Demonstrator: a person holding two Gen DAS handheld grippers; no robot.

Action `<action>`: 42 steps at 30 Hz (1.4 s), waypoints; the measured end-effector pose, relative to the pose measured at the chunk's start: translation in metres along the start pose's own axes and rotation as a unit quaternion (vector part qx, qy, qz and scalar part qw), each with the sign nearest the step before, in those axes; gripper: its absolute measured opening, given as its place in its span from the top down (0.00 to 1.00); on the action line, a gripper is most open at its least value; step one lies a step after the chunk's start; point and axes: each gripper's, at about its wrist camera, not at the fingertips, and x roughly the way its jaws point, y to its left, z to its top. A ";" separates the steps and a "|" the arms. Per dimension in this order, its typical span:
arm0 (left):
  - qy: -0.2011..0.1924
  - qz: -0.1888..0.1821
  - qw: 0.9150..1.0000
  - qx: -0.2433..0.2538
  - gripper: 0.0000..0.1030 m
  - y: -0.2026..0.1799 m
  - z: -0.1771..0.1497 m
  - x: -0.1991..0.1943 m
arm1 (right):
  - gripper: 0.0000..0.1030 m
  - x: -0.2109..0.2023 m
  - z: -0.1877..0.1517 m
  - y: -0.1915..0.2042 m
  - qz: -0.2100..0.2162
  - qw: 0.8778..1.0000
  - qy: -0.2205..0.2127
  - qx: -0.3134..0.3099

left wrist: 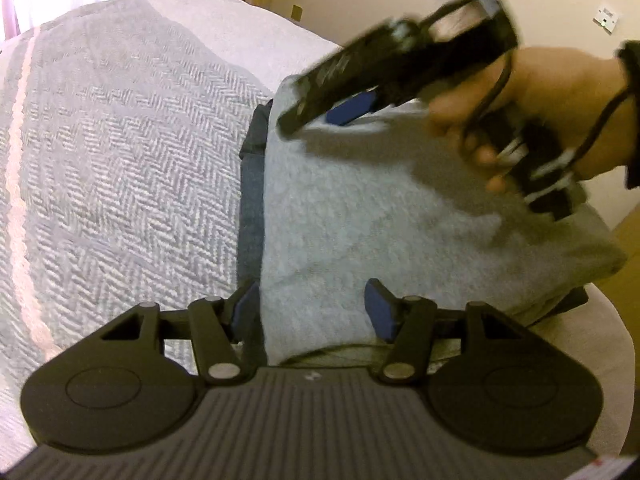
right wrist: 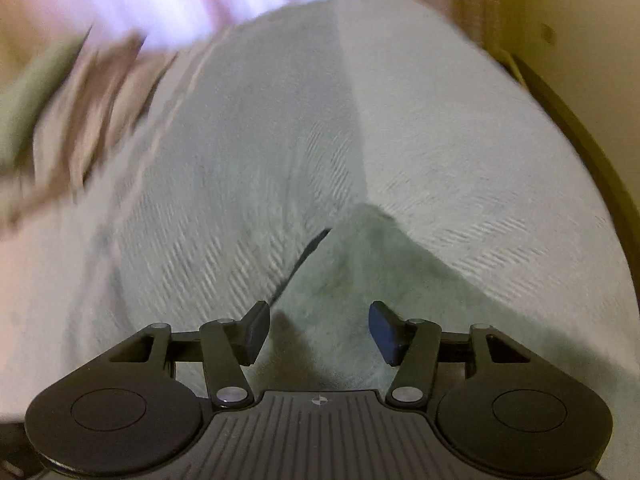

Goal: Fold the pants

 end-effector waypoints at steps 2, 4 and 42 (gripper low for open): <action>-0.002 0.009 1.000 0.001 0.52 0.016 0.005 -0.002 | 0.49 -0.045 -0.012 -0.004 0.004 0.999 -0.036 0.031; -0.002 0.013 1.000 -0.003 0.54 0.019 0.005 -0.014 | 0.49 -0.092 -0.032 -0.011 -0.015 0.997 -0.060 0.044; 0.089 0.081 0.992 0.025 0.39 -0.070 0.027 -0.084 | 0.26 -0.269 -0.192 -0.002 -0.136 0.975 -0.055 0.164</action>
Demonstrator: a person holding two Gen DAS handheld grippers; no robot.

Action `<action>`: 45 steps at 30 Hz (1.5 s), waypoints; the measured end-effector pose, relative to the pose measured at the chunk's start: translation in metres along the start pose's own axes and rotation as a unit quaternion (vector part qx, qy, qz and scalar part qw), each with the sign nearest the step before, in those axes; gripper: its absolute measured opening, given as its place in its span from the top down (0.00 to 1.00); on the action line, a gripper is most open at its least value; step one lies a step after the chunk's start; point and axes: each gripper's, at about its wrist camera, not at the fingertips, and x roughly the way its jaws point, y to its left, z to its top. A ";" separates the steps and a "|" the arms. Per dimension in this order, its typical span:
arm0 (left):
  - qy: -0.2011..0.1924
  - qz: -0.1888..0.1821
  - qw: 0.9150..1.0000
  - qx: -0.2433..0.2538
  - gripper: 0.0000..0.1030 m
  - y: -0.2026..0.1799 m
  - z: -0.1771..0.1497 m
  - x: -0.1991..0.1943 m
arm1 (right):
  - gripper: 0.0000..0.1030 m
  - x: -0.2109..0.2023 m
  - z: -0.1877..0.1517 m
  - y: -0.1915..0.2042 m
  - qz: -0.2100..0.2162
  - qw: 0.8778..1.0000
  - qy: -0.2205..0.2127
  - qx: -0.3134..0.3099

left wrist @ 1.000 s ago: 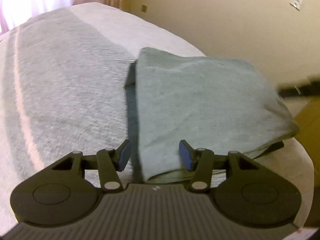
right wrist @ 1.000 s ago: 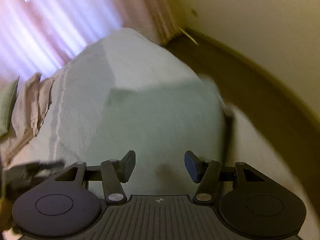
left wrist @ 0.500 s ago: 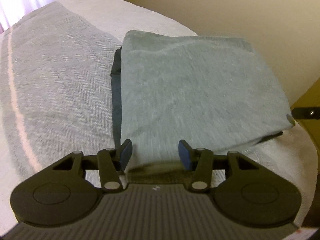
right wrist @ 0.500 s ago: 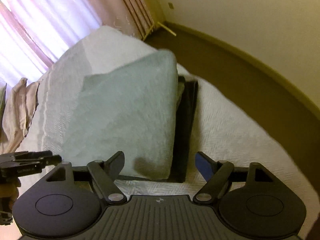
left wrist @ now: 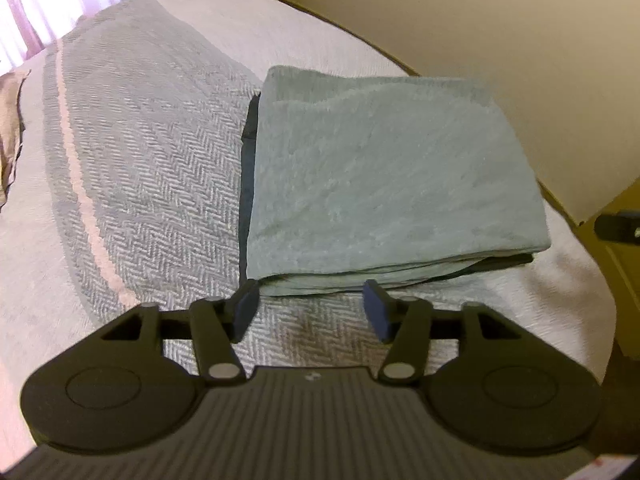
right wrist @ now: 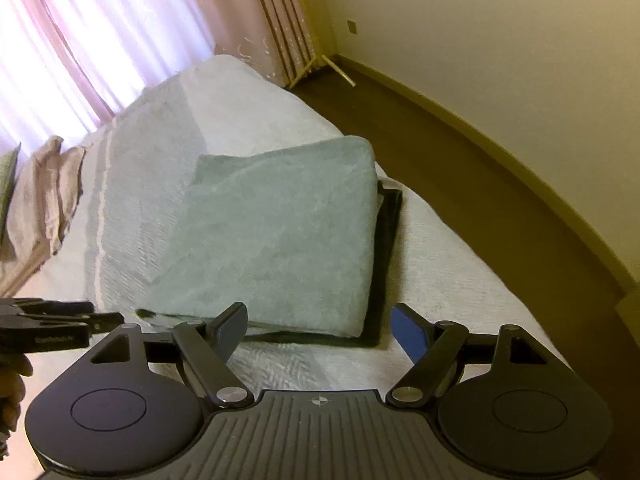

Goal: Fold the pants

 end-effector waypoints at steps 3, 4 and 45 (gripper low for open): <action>-0.014 0.002 1.000 -0.010 0.19 -0.003 -0.003 -0.015 | 0.26 -0.009 -0.006 0.006 -0.001 1.000 0.008 -0.007; -0.018 0.005 1.000 -0.012 0.12 -0.003 -0.005 -0.021 | 0.26 -0.012 -0.008 0.008 -0.002 1.000 0.009 -0.008; -0.114 0.006 0.993 -0.019 0.01 0.011 -0.157 -0.248 | 0.15 -0.218 -0.150 0.113 -0.041 0.997 -0.066 0.011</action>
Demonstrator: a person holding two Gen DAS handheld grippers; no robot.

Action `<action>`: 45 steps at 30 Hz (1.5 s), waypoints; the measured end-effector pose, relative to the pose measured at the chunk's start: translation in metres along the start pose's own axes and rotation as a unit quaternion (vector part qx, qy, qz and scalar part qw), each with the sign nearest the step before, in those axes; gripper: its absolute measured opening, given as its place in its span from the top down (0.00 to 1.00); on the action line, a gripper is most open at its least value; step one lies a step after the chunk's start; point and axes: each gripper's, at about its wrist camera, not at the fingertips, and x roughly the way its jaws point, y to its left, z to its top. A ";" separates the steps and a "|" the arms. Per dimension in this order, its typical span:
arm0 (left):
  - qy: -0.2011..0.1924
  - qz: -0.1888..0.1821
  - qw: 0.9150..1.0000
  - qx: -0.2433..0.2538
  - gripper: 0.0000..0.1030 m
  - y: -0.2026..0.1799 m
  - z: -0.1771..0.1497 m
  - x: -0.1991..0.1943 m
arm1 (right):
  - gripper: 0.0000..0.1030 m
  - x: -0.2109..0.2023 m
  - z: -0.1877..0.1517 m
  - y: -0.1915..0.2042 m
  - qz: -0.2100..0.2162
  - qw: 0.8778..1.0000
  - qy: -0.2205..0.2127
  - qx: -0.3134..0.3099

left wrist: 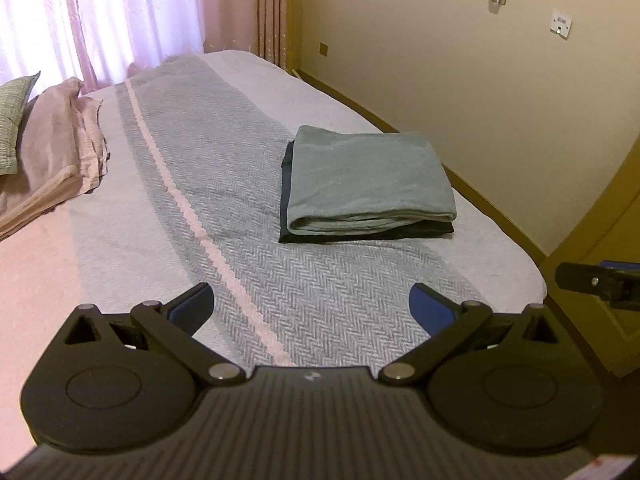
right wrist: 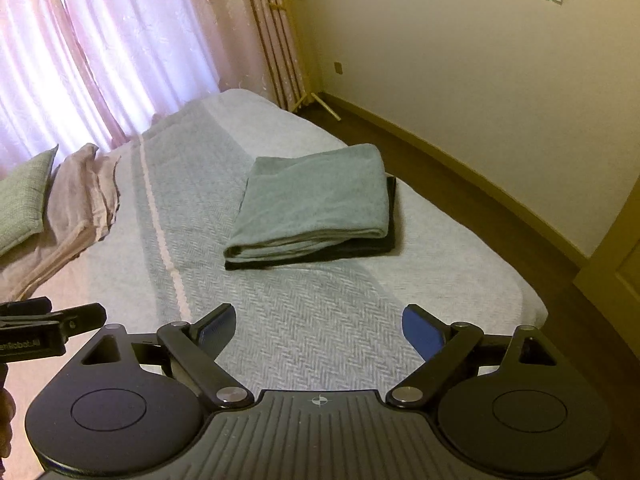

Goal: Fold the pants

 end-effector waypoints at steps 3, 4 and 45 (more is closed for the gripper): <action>-0.007 -0.005 1.000 -0.001 0.01 0.000 -0.003 -0.007 | 0.15 -0.006 -0.001 0.004 -0.002 1.000 -0.003 -0.010; -0.010 -0.006 1.000 -0.002 0.01 0.000 -0.004 -0.009 | 0.15 -0.008 -0.002 0.005 -0.004 1.000 -0.005 -0.012; -0.016 -0.028 0.999 0.014 0.01 -0.015 -0.014 -0.053 | 0.15 -0.052 -0.025 0.039 -0.021 0.998 -0.031 -0.047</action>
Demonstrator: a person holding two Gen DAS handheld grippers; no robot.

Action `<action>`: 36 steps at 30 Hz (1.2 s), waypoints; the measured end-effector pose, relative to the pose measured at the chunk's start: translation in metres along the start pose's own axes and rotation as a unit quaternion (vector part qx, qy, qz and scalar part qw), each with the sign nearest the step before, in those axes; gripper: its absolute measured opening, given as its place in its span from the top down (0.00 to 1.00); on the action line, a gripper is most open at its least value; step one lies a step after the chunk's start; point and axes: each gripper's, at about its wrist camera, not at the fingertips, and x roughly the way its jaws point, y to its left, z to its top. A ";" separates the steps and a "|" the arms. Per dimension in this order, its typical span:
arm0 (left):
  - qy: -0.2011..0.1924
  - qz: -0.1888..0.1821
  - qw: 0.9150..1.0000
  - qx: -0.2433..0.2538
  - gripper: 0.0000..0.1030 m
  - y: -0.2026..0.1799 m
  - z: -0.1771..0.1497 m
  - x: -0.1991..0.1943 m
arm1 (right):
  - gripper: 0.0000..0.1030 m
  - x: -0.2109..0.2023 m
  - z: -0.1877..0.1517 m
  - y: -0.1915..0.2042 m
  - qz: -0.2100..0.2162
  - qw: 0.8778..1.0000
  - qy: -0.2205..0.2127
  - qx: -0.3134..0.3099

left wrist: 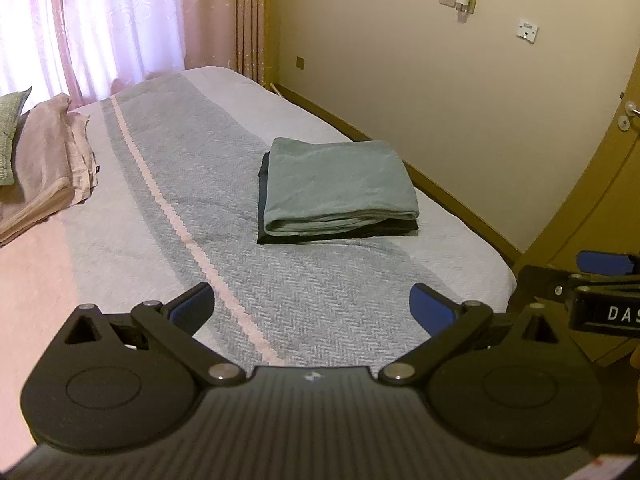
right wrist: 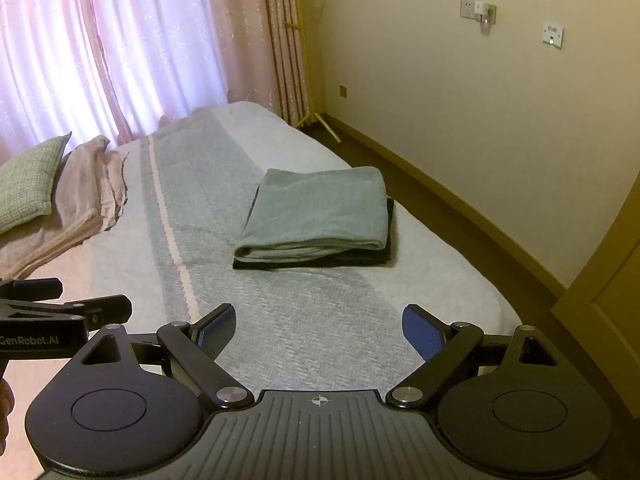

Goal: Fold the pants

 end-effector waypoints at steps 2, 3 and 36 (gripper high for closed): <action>0.001 0.002 1.000 -0.001 0.01 0.001 -0.001 0.000 | 0.15 0.000 0.000 0.001 0.001 1.000 0.000 -0.001; 0.000 0.003 1.000 -0.002 0.01 0.002 -0.001 -0.001 | 0.15 0.001 0.000 0.001 0.002 1.000 0.000 -0.002; 0.000 0.000 1.000 -0.007 0.01 0.002 0.000 0.002 | 0.15 0.003 0.003 0.001 -0.003 1.000 0.002 -0.004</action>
